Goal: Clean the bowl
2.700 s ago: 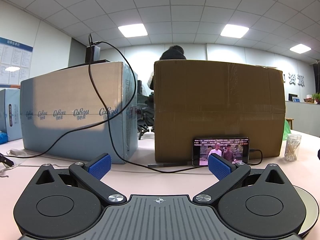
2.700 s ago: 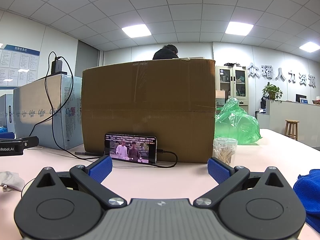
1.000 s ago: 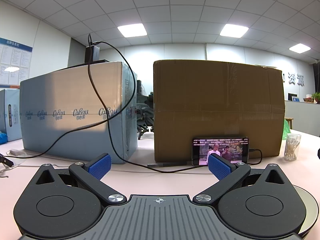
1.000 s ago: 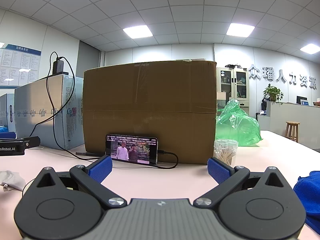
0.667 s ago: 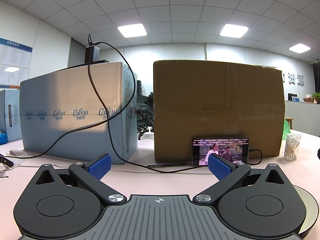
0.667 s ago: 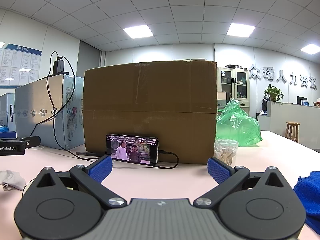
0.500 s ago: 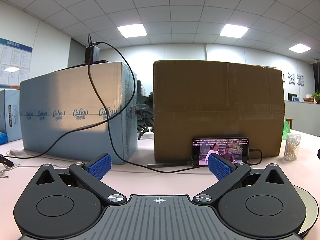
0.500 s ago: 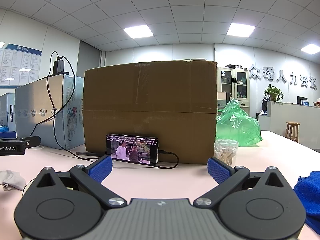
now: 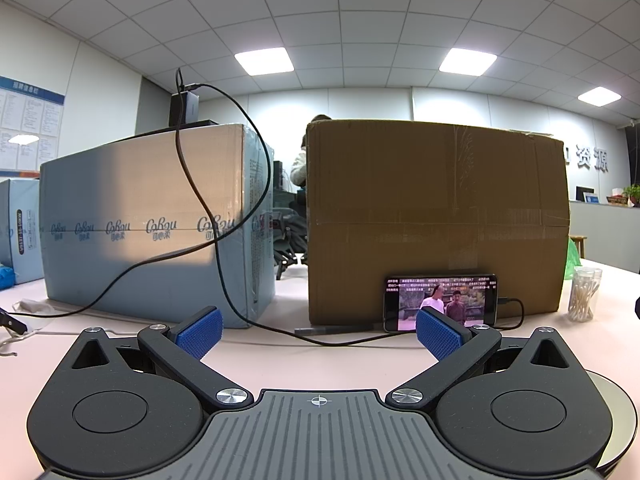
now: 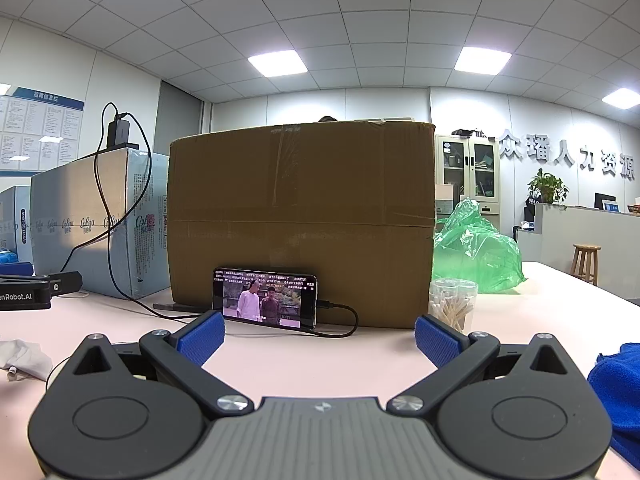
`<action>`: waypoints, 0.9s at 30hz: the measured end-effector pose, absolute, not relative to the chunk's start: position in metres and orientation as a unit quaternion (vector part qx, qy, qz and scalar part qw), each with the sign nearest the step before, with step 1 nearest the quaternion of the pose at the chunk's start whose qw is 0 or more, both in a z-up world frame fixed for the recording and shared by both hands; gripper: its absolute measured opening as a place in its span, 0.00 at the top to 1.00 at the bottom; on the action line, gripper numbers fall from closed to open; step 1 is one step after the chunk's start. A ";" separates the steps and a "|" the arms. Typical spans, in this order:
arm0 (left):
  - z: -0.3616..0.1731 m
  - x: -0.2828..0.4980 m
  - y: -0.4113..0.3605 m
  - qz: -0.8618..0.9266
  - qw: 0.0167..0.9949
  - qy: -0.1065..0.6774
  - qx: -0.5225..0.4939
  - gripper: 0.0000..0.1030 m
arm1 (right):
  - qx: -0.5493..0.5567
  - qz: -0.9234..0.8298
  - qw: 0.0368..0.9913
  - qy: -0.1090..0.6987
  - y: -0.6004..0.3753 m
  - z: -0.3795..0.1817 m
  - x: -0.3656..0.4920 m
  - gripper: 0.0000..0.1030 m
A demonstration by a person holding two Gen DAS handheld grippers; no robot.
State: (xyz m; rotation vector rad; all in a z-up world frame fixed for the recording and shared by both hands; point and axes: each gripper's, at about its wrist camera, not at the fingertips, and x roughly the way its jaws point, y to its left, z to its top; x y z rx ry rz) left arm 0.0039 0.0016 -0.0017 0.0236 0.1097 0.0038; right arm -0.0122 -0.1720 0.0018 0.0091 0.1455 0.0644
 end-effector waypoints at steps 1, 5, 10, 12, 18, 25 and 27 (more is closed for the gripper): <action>-0.002 0.004 0.002 0.002 0.998 0.055 0.012 0.00 | 0.005 0.032 0.997 0.073 -0.172 0.002 -0.012 0.00; -0.002 0.004 0.002 0.002 0.998 0.055 0.012 0.00 | 0.004 0.032 0.997 0.072 -0.172 0.002 -0.012 0.00; -0.001 0.005 0.002 0.002 0.998 0.055 0.011 0.00 | 0.005 0.032 0.997 0.074 -0.172 0.001 -0.011 0.00; -0.001 0.005 0.002 0.002 0.998 0.056 0.011 0.00 | 0.005 0.033 0.997 0.074 -0.172 0.001 -0.011 0.00; -0.001 0.003 0.001 0.002 0.998 0.054 0.012 0.00 | 0.005 0.033 0.997 0.072 -0.171 0.001 -0.012 0.00; -0.001 0.003 0.000 0.002 0.998 0.054 0.012 0.00 | 0.005 0.034 0.997 0.072 -0.172 0.001 -0.012 0.00; -0.001 0.002 0.000 0.002 0.998 0.054 0.012 0.00 | 0.005 0.034 0.997 0.072 -0.172 0.001 -0.012 0.00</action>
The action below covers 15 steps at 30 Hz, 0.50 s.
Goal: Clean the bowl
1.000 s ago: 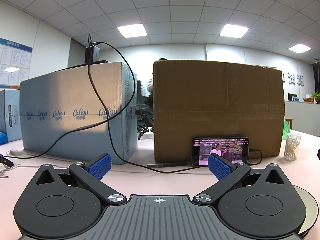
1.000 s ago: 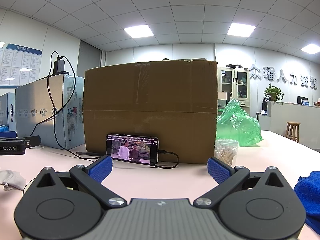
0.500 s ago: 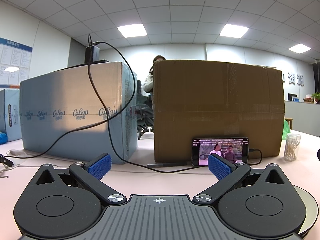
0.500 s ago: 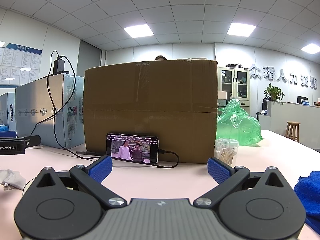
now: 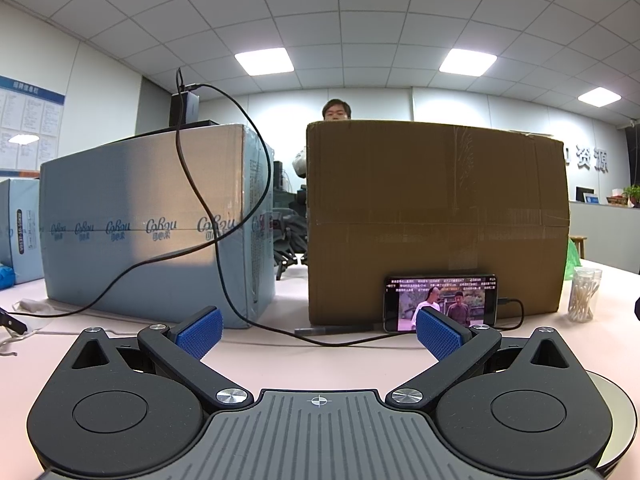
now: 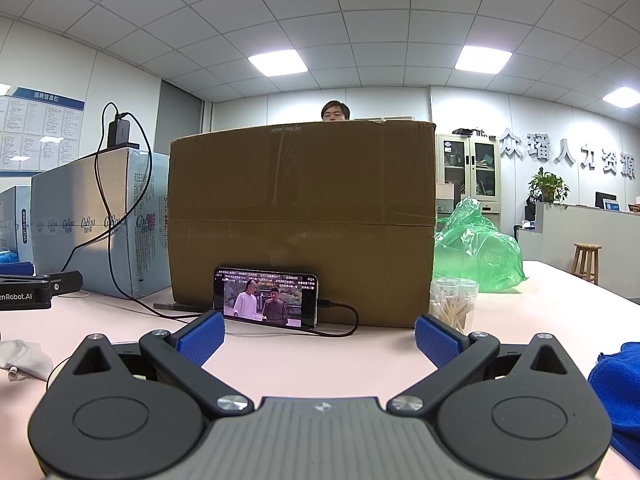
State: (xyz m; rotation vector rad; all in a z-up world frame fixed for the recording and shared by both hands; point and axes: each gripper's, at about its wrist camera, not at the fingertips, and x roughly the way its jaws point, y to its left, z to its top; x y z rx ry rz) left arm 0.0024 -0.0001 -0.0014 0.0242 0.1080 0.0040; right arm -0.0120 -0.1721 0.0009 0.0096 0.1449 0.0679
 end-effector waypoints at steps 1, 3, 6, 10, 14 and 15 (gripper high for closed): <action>-0.001 0.002 0.000 0.002 0.998 0.054 0.012 0.00 | 0.005 0.034 0.997 0.072 -0.172 0.001 -0.012 0.00; -0.001 0.002 0.000 0.002 0.998 0.053 0.012 0.00 | 0.005 0.034 0.997 0.072 -0.172 0.001 -0.012 0.00; -0.001 0.002 0.000 0.002 0.998 0.054 0.012 0.00 | 0.005 0.034 0.997 0.073 -0.172 0.001 -0.012 0.00; -0.001 0.002 0.000 0.002 0.998 0.054 0.012 0.00 | 0.004 0.036 0.997 0.072 -0.172 0.001 -0.012 0.00; 0.000 0.002 0.000 0.002 0.998 0.054 0.011 0.00 | 0.004 0.036 0.997 0.072 -0.172 0.001 -0.012 0.00; 0.000 0.002 0.000 0.002 0.998 0.054 0.011 0.00 | 0.004 0.036 0.997 0.072 -0.173 0.001 -0.012 0.00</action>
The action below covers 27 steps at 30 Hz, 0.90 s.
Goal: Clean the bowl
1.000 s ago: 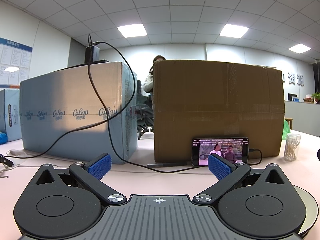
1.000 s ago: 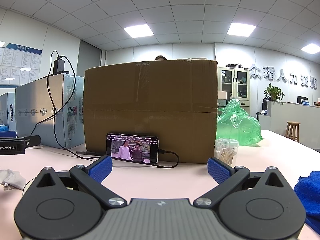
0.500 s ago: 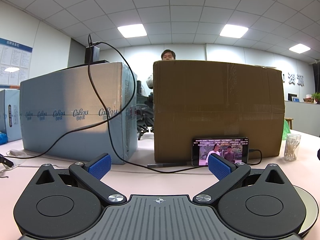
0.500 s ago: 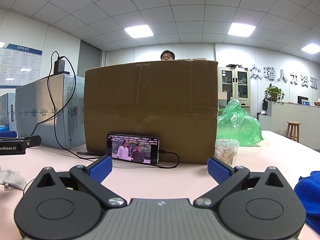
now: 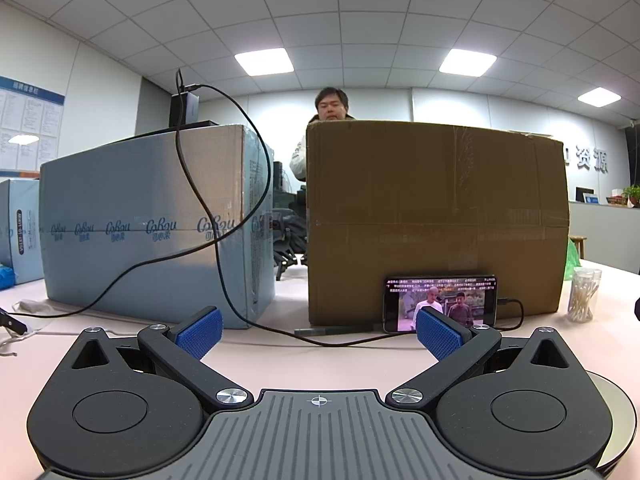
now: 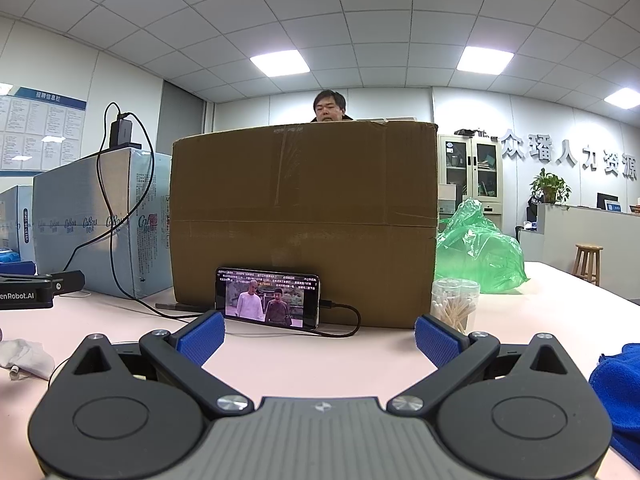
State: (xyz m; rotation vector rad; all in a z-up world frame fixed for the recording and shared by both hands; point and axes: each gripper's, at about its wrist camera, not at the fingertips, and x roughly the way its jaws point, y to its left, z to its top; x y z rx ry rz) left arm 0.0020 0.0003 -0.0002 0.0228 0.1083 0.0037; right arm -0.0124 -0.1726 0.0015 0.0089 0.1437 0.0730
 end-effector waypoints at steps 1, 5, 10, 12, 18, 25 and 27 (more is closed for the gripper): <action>0.000 0.002 0.000 0.002 0.998 0.054 0.012 0.00 | 0.005 0.036 0.997 0.072 -0.173 0.001 -0.012 0.00; 0.000 0.001 0.001 0.002 0.998 0.054 0.012 0.00 | 0.004 0.038 0.997 0.070 -0.172 0.002 -0.013 0.00; 0.000 0.002 0.001 0.003 0.998 0.054 0.012 0.00 | 0.001 0.046 0.997 0.069 -0.171 0.002 -0.014 0.00; 0.000 0.002 0.000 0.003 0.998 0.054 0.012 0.00 | 0.001 0.046 0.997 0.069 -0.171 0.002 -0.014 0.00; -0.001 0.002 0.000 0.002 0.999 0.053 0.013 0.00 | 0.010 0.061 0.996 0.071 -0.174 0.002 -0.013 0.00; -0.001 0.000 -0.001 0.003 0.999 0.046 0.017 0.00 | 0.028 0.097 0.992 0.075 -0.179 0.002 -0.013 0.00; -0.001 -0.001 0.000 0.001 0.999 0.043 0.016 0.00 | 0.030 0.108 0.991 0.074 -0.179 0.003 -0.014 0.00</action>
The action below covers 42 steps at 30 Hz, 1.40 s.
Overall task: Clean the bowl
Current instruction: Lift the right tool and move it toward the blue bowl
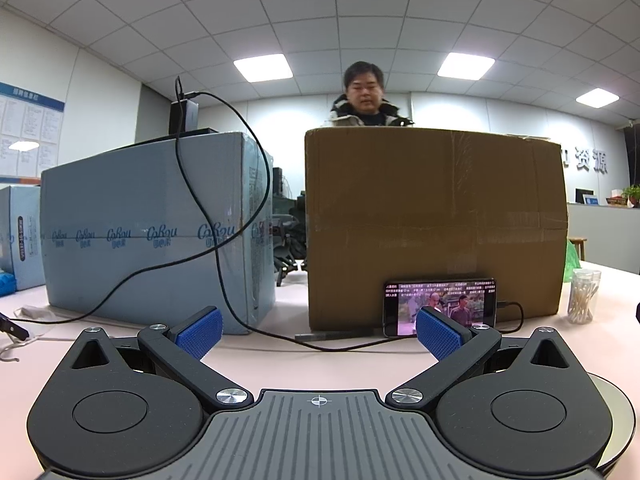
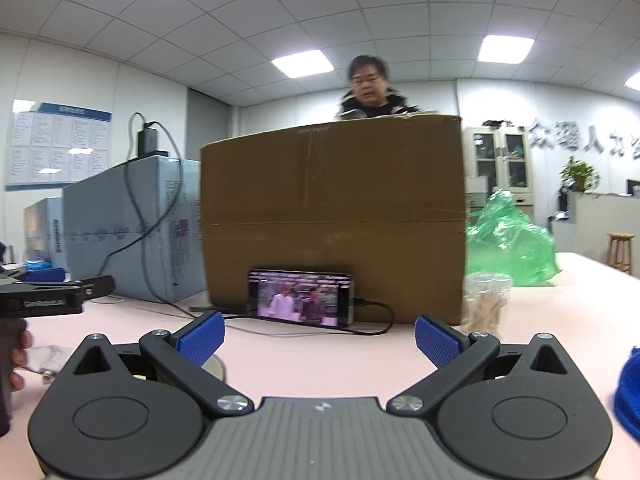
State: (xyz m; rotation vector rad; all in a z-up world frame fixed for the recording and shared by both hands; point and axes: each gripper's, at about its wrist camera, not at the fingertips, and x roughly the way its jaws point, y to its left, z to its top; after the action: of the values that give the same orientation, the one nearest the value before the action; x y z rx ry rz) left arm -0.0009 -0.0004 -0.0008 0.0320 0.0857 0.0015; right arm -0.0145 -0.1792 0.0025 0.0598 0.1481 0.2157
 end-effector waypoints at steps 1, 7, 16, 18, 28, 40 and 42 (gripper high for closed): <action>-0.001 -0.001 0.000 0.000 0.999 0.042 0.015 0.00 | 0.030 0.110 0.991 0.074 -0.179 0.003 -0.015 0.00; 0.000 -0.002 0.000 -0.002 0.999 0.037 0.013 0.00 | 0.041 0.128 0.988 0.069 -0.184 0.003 -0.017 0.00; 0.002 -0.006 0.002 -0.008 1.000 0.024 0.008 0.00 | 0.048 0.136 0.989 0.046 -0.190 0.006 -0.027 0.00; 0.002 -0.006 0.001 -0.008 1.000 0.021 0.009 0.00 | 0.051 0.138 0.988 0.040 -0.192 0.006 -0.029 0.00; 0.003 -0.007 -0.002 -0.031 0.999 0.022 0.020 0.00 | 0.060 0.152 0.986 0.032 -0.200 0.008 -0.035 0.00; 0.002 -0.006 0.005 -0.056 0.998 0.042 0.004 0.00 | -0.009 0.199 0.979 0.045 -0.188 0.009 -0.046 0.00; 0.002 -0.006 0.004 -0.064 0.997 0.045 0.007 0.00 | -0.020 0.208 0.977 0.052 -0.187 0.010 -0.048 0.00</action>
State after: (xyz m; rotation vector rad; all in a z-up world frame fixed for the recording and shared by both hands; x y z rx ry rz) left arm -0.0062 0.0044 0.0022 0.0139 0.0891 -0.1285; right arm -0.0483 -0.1866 0.0098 -0.0398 0.1050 0.4190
